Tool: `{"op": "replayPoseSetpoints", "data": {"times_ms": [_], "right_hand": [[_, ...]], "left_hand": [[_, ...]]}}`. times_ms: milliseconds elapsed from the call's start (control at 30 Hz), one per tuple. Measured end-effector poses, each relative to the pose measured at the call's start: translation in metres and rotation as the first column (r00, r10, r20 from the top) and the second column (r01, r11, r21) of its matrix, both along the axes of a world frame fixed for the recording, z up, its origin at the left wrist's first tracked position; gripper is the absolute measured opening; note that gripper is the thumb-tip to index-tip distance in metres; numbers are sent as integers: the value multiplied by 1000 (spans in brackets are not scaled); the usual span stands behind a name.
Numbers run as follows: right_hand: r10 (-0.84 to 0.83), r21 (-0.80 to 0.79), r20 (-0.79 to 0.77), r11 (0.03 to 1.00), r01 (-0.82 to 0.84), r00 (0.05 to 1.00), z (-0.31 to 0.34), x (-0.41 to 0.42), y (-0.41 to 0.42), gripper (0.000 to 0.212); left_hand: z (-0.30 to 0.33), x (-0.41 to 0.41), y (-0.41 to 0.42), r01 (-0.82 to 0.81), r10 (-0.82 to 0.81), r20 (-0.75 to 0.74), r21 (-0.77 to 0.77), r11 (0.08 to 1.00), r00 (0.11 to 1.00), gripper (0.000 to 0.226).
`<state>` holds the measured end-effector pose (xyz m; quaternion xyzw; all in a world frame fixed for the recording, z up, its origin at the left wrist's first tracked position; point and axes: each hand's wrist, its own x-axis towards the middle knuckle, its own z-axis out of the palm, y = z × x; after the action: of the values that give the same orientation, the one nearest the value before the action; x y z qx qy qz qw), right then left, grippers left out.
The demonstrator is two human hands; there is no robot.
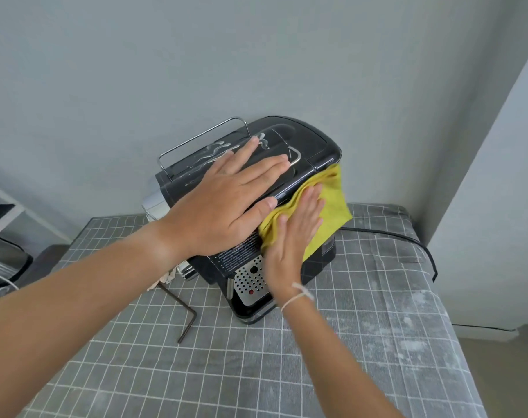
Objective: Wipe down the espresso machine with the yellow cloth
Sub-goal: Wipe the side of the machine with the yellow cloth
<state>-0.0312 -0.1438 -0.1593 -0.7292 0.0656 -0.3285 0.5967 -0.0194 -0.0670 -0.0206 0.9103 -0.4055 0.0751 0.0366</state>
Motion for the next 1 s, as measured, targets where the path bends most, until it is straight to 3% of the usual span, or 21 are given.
{"op": "replayPoseSetpoints", "data": {"times_ms": [100, 267, 433, 600, 800, 1000], "right_hand": [[-90, 156, 3, 984, 88, 996, 16, 15, -12, 54], [99, 29, -42, 995, -98, 994, -12, -37, 57, 52], [171, 14, -65, 985, -170, 983, -18, -37, 50, 52], [19, -64, -86, 998, -25, 996, -16, -33, 44, 51], [-161, 182, -53, 969, 168, 985, 10, 19, -15, 48], [-261, 223, 2, 941, 254, 965, 0, 36, -30, 49]], "left_hand": [[0, 0, 1, 3, -3, 8, 6, 1000, 1000, 58], [-1, 1, 2, 3, -3, -12, 2, 1000, 1000, 58], [-1, 2, 1, 8, -8, -8, 1, 1000, 1000, 58], [-2, 3, 0, 7, -7, -16, -6, 1000, 1000, 59], [-2, 3, 1, 9, -9, -1, 2, 1000, 1000, 59], [-2, 2, 1, 7, -7, -5, -6, 1000, 1000, 59]]}}
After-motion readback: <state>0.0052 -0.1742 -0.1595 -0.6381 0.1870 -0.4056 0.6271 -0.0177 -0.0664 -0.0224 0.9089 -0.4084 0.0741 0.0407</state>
